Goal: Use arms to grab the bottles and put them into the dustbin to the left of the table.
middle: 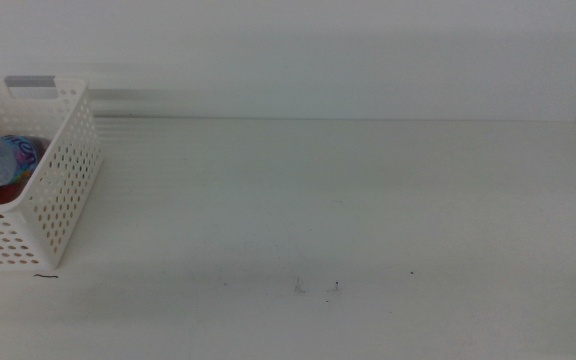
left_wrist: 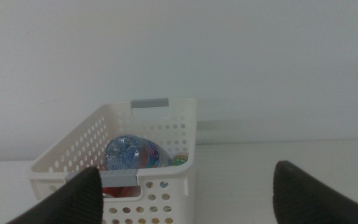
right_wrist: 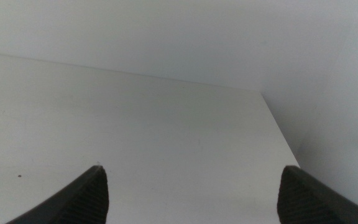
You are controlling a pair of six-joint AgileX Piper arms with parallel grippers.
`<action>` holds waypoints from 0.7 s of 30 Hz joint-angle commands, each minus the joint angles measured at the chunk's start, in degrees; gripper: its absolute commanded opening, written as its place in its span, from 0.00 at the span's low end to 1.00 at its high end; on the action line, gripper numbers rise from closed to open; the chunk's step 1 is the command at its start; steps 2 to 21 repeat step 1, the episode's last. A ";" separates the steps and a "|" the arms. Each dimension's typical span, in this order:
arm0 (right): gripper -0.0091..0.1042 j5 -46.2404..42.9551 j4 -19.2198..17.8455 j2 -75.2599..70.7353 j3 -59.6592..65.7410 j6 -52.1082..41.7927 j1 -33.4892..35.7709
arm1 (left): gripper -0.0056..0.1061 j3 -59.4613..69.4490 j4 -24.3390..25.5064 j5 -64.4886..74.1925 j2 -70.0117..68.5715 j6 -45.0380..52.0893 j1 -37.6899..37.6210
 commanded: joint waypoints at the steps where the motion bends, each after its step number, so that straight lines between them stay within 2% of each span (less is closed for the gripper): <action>1: 0.90 -0.64 0.12 -0.24 0.15 -0.16 -0.49 | 0.89 0.00 0.12 -0.72 -0.21 -0.11 0.00; 21: 0.90 -0.64 0.12 -0.24 0.15 -0.16 -0.49 | 0.89 0.00 0.12 -0.72 -0.21 -0.11 0.00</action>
